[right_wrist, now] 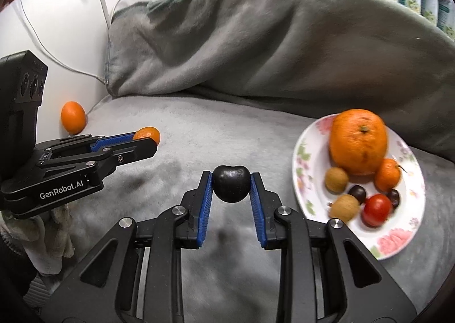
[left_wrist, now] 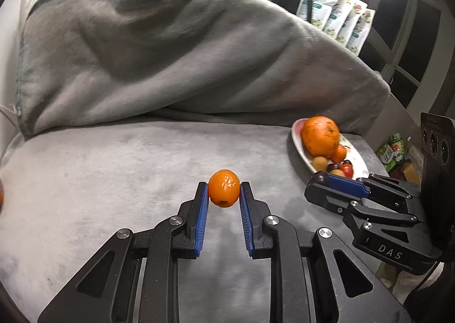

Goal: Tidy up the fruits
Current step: 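Carry the tangerine in the left gripper while the right gripper carries the plum over the plate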

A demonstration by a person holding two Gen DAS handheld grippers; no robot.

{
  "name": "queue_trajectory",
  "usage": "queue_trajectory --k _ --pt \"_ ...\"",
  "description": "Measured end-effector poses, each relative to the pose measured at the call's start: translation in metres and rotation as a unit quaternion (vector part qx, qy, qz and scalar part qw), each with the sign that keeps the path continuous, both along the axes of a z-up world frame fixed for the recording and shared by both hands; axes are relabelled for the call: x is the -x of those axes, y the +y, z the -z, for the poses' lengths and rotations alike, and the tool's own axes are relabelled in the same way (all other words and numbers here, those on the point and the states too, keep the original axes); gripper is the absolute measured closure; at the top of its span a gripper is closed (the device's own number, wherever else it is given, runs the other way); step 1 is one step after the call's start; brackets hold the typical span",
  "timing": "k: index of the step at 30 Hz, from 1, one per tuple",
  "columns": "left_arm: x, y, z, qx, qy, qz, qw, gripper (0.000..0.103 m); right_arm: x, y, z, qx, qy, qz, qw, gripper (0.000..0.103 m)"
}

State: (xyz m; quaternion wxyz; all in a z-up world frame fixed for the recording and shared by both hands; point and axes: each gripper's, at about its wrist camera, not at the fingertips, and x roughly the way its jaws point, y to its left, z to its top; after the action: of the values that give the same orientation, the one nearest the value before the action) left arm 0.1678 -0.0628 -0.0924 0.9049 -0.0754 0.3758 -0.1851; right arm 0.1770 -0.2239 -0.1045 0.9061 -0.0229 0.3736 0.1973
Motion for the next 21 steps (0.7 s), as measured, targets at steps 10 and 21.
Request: queue_trajectory --k 10,21 --pt "0.009 -0.041 -0.009 0.002 -0.009 0.035 0.9994 0.083 0.014 -0.046 -0.013 -0.013 -0.018 0.034 0.999 0.075" --pt "0.014 -0.086 -0.012 -0.001 -0.009 0.072 0.9974 0.083 0.018 -0.103 -0.020 -0.019 -0.028 0.078 0.996 0.075"
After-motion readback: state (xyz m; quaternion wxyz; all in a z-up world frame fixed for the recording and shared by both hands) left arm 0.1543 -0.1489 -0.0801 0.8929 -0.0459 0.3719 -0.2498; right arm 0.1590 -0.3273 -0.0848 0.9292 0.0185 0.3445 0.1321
